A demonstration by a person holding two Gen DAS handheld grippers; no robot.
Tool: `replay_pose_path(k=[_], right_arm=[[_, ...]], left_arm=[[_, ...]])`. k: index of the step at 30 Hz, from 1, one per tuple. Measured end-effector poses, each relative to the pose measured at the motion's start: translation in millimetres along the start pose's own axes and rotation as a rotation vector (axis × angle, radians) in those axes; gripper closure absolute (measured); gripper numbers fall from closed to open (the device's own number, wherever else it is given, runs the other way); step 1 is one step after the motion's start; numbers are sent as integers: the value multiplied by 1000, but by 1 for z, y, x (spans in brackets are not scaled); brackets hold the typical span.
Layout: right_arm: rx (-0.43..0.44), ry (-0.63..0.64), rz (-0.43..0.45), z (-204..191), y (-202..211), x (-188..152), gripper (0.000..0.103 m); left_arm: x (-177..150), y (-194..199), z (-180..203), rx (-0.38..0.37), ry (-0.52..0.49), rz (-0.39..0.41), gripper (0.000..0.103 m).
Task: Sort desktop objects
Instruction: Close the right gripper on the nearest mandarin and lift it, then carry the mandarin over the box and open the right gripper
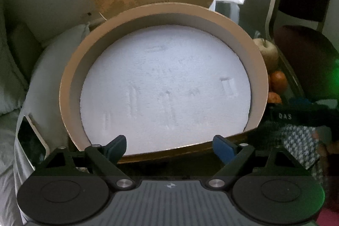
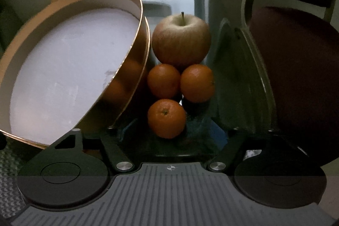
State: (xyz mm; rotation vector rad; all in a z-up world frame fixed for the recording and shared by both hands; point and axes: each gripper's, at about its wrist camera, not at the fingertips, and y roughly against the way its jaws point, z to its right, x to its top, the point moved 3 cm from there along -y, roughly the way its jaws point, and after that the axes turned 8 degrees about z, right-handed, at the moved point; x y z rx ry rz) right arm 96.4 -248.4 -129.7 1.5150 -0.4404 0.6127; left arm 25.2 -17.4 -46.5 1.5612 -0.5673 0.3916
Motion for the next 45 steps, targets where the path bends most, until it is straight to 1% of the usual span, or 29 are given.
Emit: replay_pose_path(k=[6,8,12,14,16,23,29,34,36,41,45], right_arm=[[-13,13,-37,-2,-11,1,34],[-18,10,-46,-2,-13,1,38],[-15,-25,-59,-1,-16,-2,40],[-14,-46,-67,0,-16,-4,44],[-2,-59,-70,0,-16,-4,57],[3,-64,-58,2,-12,-2,58],[9,-78,-41,5,8,-2,58],[-5,-93,18,8,40,6,58],[-2,-86,54,5,55,14,58],[51,-32,128,-23,80,42,58],[126,56,121,-66,76,58,58]], left_arm=[[1,-3,-1,9,-15,6,14],[1,-3,-2,11,-10,5,14],[0,-3,-5,16,3,0,11],[0,-2,-5,17,3,2,11],[1,0,-5,19,4,8,11],[-3,11,-11,38,9,32,10],[-8,22,-17,27,37,53,9],[-11,26,-27,12,78,68,9],[-13,26,-41,34,113,74,9],[-19,28,-78,92,201,89,8],[-23,29,-107,139,271,100,8]])
